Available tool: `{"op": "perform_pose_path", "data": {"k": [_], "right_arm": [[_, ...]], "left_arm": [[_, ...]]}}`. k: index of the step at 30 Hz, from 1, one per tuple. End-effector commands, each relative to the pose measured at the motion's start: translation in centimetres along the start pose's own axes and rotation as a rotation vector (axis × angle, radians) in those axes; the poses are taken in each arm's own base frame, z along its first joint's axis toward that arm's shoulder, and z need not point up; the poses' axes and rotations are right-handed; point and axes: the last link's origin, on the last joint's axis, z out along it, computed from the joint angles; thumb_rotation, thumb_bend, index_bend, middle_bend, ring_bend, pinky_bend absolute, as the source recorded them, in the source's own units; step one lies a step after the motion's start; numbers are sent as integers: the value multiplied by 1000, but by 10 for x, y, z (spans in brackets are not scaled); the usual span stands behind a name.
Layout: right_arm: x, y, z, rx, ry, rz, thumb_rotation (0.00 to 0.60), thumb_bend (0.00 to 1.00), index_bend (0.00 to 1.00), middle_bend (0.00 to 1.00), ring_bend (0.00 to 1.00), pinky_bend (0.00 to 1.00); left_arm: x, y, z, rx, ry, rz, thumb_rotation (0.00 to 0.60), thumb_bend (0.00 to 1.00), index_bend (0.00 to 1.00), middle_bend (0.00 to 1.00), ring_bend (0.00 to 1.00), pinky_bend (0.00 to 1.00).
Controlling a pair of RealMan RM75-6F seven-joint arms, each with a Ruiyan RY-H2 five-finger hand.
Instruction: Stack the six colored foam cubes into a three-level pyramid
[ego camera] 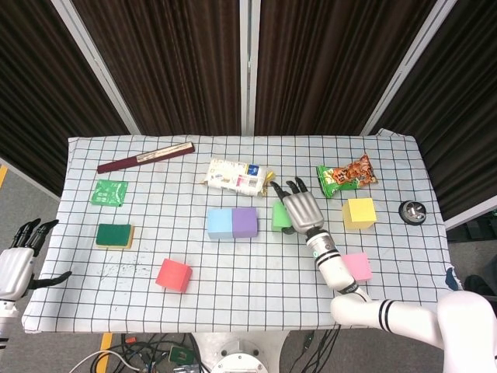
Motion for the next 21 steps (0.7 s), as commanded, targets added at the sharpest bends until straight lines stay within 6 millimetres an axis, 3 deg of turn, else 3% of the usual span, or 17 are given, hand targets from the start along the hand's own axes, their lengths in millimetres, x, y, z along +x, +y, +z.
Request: {"op": "perform_pose_path", "data": {"k": [1,9,21], "right_arm": [[-2,-5,4,56,-3,-40,600,94,0,579,98,0],[-13,-14,9,63,-30,-32,600,94,0,578,98,0],[-12,-26,15,10,-73,45,600,94,0,576,98,0]], "left_arm": [[-1,0,1,3,1,-5,600,0,99,129,0,30],[-1,1,4,6,3,-10,600,0,99,129,0,30],[-3,-3,4,23,-15,-30,600,0,98,124,0,30]]}}
